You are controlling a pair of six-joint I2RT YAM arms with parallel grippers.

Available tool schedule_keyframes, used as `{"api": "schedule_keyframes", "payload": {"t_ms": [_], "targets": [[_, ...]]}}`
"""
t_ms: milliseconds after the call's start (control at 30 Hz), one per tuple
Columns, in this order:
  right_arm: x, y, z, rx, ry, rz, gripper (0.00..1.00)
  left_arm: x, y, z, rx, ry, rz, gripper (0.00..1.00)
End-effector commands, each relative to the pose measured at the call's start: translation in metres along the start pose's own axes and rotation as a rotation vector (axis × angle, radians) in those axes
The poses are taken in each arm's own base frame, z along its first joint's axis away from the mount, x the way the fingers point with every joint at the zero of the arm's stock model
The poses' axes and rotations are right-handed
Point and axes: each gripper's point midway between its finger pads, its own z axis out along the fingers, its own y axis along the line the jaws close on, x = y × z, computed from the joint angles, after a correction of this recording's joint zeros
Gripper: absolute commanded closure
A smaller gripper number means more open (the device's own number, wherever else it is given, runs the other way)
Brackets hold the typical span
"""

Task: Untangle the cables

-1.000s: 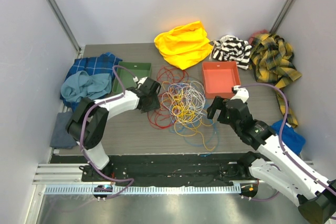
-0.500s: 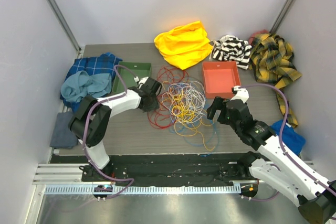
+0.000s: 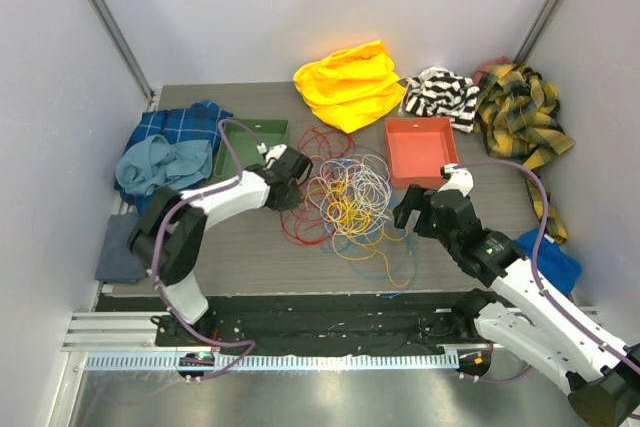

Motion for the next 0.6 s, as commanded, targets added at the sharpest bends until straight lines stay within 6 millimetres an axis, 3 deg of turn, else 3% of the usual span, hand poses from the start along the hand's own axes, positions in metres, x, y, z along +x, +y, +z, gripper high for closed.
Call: {"api": "schedule_keyframes", "payload": {"t_ms": [0, 167, 267, 400, 500, 567], "targets": [[-0.007, 0.007, -0.003, -0.036, -0.025, 0.007, 0.0, -0.063, -0.018, -0.124, 0.132, -0.247, -0.006, 1.0], [-0.012, 0.013, -0.005, -0.061, -0.036, 0.013, 0.0, -0.131, -0.022, -0.265, 0.295, -0.503, -0.051, 1.0], [-0.017, 0.022, -0.008, -0.1, -0.044, 0.028, 0.01, -0.152, -0.011, -0.321, 0.34, -0.581, -0.069, 1.0], [-0.024, 0.035, -0.015, -0.16, -0.048, 0.051, 0.01, -0.172, 0.0, -0.381, 0.414, -0.673, -0.085, 1.0], [-0.031, 0.04, -0.02, -0.179, -0.06, 0.061, 0.01, -0.18, 0.01, -0.403, 0.408, -0.712, -0.07, 1.0], [-0.035, 0.04, -0.024, -0.183, -0.071, 0.064, 0.01, -0.191, 0.018, -0.43, 0.422, -0.771, -0.083, 1.0]]}}
